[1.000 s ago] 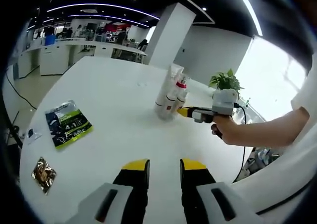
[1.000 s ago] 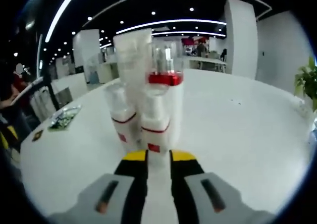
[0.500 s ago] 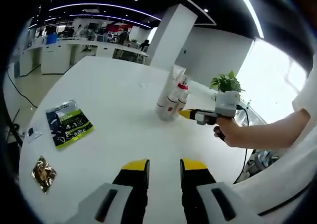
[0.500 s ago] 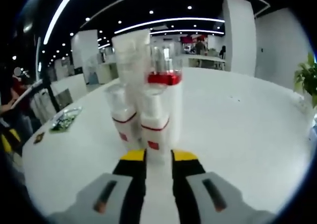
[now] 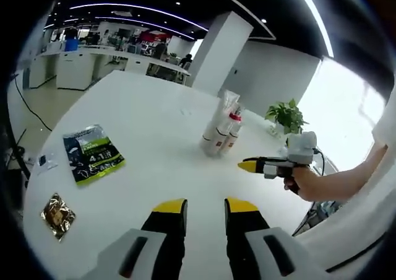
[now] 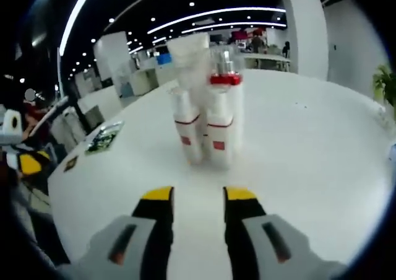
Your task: Arrange the skincare products in the storage area until every visible bottle or jar stands upright without overlapping.
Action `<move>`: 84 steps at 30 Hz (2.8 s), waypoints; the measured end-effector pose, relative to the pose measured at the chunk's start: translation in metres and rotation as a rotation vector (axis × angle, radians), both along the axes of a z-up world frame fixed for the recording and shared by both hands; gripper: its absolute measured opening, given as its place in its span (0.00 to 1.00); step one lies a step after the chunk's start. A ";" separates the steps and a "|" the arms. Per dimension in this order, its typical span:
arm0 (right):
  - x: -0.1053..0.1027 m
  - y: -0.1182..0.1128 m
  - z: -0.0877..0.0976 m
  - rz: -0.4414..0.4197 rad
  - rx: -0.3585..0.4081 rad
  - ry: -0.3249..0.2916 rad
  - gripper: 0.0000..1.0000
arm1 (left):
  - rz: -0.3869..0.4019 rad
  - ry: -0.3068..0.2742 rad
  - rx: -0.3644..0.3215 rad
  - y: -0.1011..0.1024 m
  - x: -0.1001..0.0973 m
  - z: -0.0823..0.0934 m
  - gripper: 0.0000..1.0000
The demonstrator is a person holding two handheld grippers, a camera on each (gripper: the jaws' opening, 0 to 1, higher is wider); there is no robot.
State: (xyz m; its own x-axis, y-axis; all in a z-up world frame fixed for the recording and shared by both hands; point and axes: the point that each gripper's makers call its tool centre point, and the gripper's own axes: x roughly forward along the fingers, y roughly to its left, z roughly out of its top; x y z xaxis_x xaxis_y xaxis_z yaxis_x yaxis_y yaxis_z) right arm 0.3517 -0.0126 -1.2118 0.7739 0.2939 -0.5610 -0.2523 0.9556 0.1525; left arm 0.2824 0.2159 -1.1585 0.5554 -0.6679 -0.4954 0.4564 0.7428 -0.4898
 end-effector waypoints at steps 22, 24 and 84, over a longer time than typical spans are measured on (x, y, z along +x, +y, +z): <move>-0.037 0.049 0.014 0.147 -0.080 0.108 0.29 | 0.409 0.154 0.052 0.126 0.099 -0.057 0.29; -0.039 0.066 0.014 0.212 -0.078 0.118 0.29 | 0.420 0.160 0.060 0.129 0.102 -0.061 0.30; 0.104 0.298 -0.046 0.473 0.137 0.497 0.19 | 0.563 0.343 -0.231 0.132 0.138 -0.096 0.15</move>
